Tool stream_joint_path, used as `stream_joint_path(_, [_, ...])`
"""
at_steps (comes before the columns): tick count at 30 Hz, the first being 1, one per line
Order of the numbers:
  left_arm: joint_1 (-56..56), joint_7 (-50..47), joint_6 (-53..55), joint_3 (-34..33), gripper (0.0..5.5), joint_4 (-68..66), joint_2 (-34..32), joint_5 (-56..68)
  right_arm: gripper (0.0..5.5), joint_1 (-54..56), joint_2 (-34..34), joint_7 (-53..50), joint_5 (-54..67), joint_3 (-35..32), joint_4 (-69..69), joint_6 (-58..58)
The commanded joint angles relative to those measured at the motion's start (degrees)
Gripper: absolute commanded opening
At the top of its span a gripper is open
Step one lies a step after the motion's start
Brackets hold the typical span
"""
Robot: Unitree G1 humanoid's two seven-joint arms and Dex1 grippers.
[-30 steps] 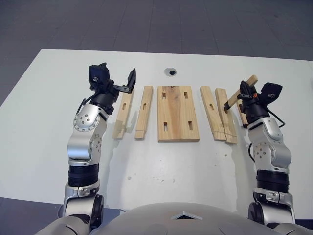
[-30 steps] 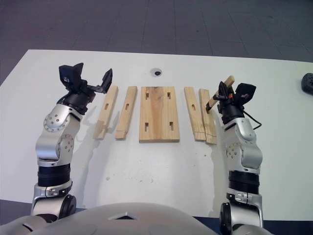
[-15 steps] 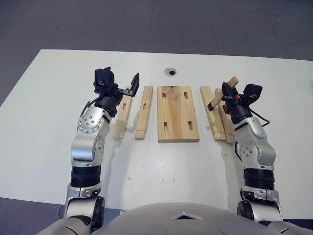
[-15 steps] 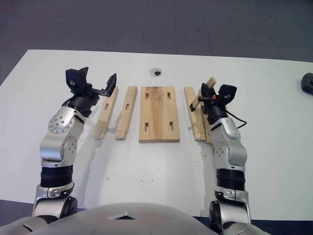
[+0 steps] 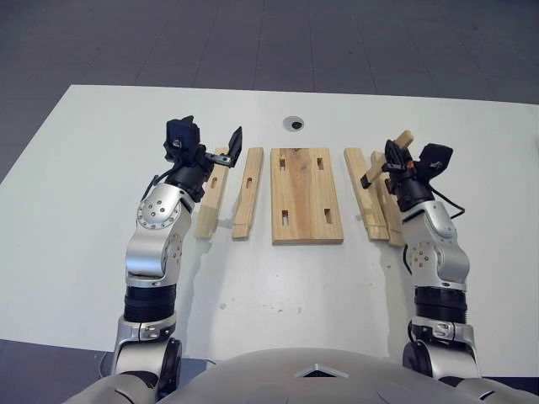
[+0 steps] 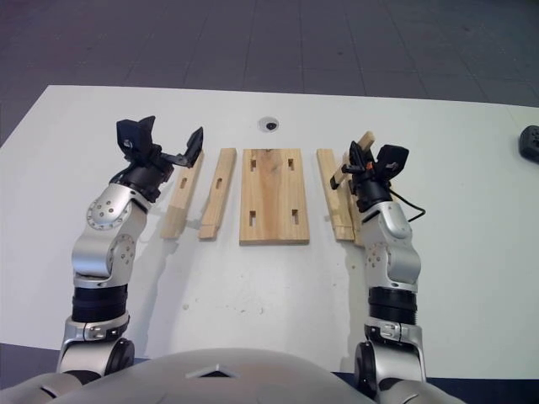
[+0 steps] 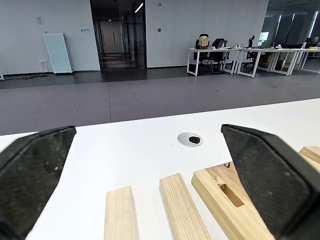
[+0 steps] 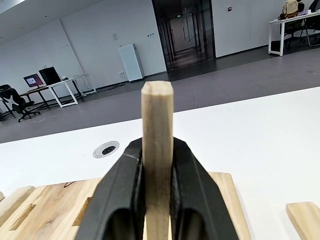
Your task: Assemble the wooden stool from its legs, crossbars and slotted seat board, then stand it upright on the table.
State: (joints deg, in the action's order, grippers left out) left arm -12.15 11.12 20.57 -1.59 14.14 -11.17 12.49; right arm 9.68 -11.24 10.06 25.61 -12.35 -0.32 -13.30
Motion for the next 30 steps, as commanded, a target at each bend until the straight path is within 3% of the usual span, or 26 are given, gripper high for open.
stream_joint_path(1, [0.5, 0.0, -0.3, 0.3, 5.40, -0.8, 0.3, -0.8, 0.44, -0.8, 0.3, -0.9, -1.1, -0.2, -0.7, -1.3])
stream_joint_path(9, [0.6, 0.1, -0.6, 0.5, 5.40, -0.8, 0.3, -1.3, 0.44, -1.2, -0.5, -0.6, -5.6, 2.1, 1.0, -1.6])
stream_joint_path(16, [1.0, 0.2, -0.6, 0.7, 5.40, -0.6, 0.6, -1.8, 0.44, -8.1, 0.2, -0.4, -10.2, 5.0, 2.0, -0.1])
stream_joint_path(23, [1.4, 0.4, -0.5, 0.4, 5.40, -0.2, 0.3, -2.1, 0.44, -14.2, 1.0, -1.4, -10.0, 5.0, -0.8, -1.6])
stream_joint_path(30, [1.4, 0.5, -0.5, 0.5, 5.40, -0.2, 0.3, -2.2, 0.44, -13.3, 1.5, -3.5, -9.0, 3.9, -3.1, -4.8])
